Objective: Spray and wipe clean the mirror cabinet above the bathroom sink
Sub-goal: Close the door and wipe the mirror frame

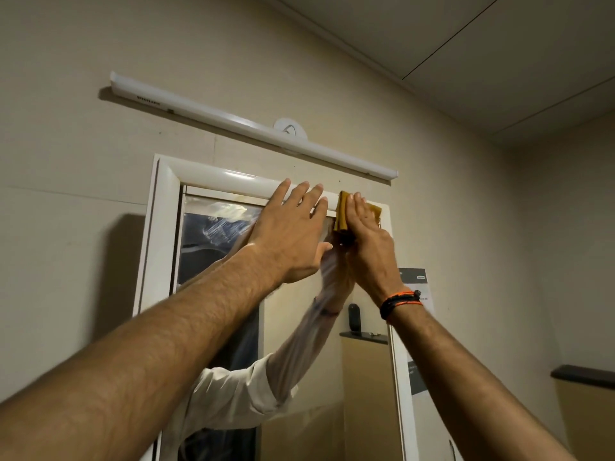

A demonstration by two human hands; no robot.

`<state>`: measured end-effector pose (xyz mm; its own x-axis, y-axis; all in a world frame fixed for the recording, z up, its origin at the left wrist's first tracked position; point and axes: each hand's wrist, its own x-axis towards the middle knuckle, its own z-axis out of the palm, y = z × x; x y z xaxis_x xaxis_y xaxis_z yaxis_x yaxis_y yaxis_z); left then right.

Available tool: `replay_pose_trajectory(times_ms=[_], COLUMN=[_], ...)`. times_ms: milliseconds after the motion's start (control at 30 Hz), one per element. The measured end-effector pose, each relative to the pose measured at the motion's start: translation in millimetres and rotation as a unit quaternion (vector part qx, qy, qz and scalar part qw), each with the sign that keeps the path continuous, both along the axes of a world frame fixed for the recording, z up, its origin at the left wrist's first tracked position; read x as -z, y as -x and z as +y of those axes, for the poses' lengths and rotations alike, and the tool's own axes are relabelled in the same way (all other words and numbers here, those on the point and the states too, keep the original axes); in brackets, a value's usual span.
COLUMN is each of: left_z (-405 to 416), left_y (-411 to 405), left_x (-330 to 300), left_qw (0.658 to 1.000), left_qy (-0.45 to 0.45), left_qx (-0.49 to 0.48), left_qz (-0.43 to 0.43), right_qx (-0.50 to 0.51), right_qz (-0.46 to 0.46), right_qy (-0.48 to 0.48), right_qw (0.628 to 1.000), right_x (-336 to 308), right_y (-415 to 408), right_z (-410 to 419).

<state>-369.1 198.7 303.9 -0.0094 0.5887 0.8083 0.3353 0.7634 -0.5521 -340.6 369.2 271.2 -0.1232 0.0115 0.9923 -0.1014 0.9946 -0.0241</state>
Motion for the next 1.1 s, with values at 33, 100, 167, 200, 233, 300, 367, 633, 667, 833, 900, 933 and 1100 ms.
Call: replay_pose_trajectory(times_ms=[33, 100, 167, 200, 233, 300, 367, 633, 667, 833, 900, 933, 1100], left_z=[-3.6, -12.9, -27.6, -36.5, -43.9, -56.2, -64.0, -81.4, -86.6, -117.9, -130.0, -135.5, -155.5], left_y=[-0.6, -2.0, -1.7, -0.6, 0.3, 1.5, 1.6, -4.7, -5.4, -7.2, -6.8, -6.4, -2.5], left_x=[-1.1, -2.9, -4.4, -5.5, -6.1, -5.7, -4.5, -5.5, -5.8, -8.6, -11.1, -12.1, -8.9], left_qw=[1.0, 1.0, 1.0, 0.999, 0.999, 0.999, 0.999, 0.998, 0.997, 0.993, 0.99, 0.989, 0.981], left_qy=[0.001, -0.005, -0.017, -0.024, -0.031, -0.041, -0.039, -0.043, -0.05, -0.101, -0.115, -0.121, -0.141], left_qx=[0.003, 0.018, 0.025, 0.023, 0.023, 0.024, 0.023, 0.049, 0.052, 0.062, 0.071, 0.077, 0.124], left_qz=[-0.005, -0.008, 0.001, 0.005, 0.008, 0.001, -0.002, -0.021, -0.021, -0.021, -0.033, -0.037, -0.057], right_qx=[0.008, 0.012, 0.013, 0.013, 0.011, 0.003, -0.006, -0.048, -0.047, -0.07, -0.069, -0.063, -0.071], right_qz=[0.0, 0.006, 0.006, 0.005, 0.004, 0.006, 0.01, 0.005, 0.002, -0.009, -0.011, -0.013, 0.011], right_qy=[0.016, 0.076, 0.11, 0.113, 0.116, 0.131, 0.135, -0.006, -0.02, -0.049, -0.028, -0.008, 0.118], right_qw=[1.0, 0.997, 0.994, 0.994, 0.993, 0.991, 0.991, 0.999, 0.999, 0.996, 0.997, 0.998, 0.99], right_x=[-1.5, -5.5, -8.7, -9.6, -9.7, -10.2, -9.4, -2.6, -2.6, 2.0, 2.6, 2.6, 1.4], right_y=[-1.5, -6.0, -8.9, -9.3, -9.8, -10.7, -9.3, 0.4, 0.6, -6.6, -11.0, -12.5, -8.8], right_z=[4.9, 15.2, 18.4, 16.6, 15.1, 7.1, -8.7, -98.1, -104.6, -103.7, -91.4, -84.8, -86.9])
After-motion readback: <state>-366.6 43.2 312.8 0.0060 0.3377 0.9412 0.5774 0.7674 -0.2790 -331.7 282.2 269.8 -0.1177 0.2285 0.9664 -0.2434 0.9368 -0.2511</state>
